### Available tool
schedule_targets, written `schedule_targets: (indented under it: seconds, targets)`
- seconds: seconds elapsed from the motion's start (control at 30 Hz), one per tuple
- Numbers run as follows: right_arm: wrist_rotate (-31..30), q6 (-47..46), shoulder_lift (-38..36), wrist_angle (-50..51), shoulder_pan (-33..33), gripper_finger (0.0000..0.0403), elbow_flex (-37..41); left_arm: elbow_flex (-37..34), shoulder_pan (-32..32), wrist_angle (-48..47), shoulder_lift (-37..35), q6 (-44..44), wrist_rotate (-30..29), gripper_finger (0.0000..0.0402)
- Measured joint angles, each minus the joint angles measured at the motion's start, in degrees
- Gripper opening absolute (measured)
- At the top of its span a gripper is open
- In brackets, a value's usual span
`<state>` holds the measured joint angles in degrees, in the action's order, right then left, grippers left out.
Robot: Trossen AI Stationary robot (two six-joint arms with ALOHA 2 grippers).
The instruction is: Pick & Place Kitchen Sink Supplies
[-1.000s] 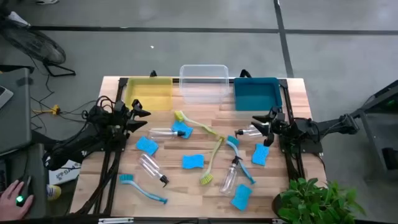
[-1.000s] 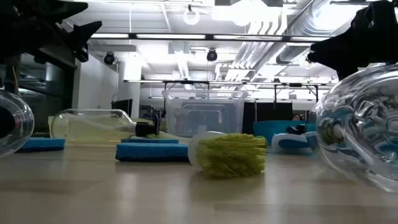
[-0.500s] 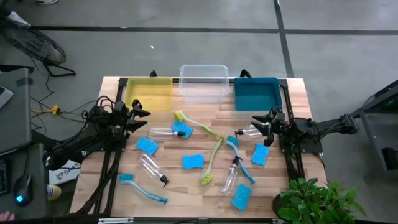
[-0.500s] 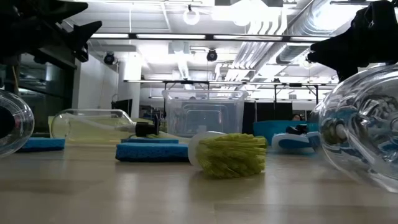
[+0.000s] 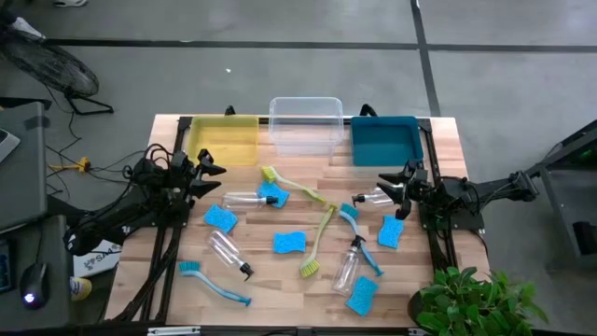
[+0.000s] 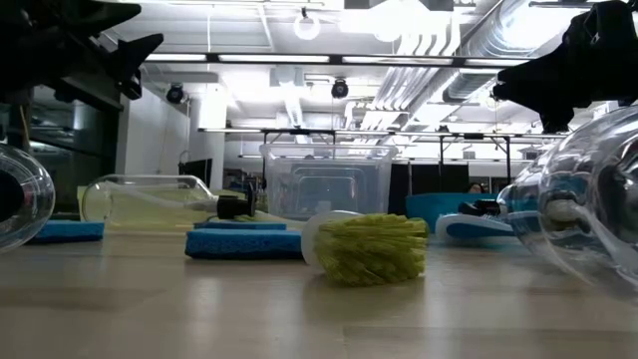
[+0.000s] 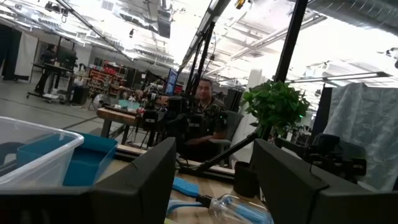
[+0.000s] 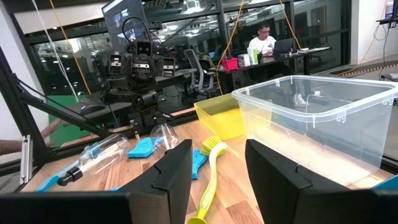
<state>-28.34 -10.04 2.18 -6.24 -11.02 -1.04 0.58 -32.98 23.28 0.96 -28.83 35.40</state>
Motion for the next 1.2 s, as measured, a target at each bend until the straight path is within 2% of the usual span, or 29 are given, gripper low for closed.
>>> schedule_targets:
  seconds: [0.5,1.2]
  targets:
    - [0.0,0.0,0.0,0.0,0.0,0.0142,0.0,0.0,0.0,-5.8,0.3,0.0,-0.3,0.0209]
    - [0.0,0.0,0.0,-0.1,0.0,0.0142,0.0,0.0,0.0,-7.0,0.3,0.0,-0.3,0.0209]
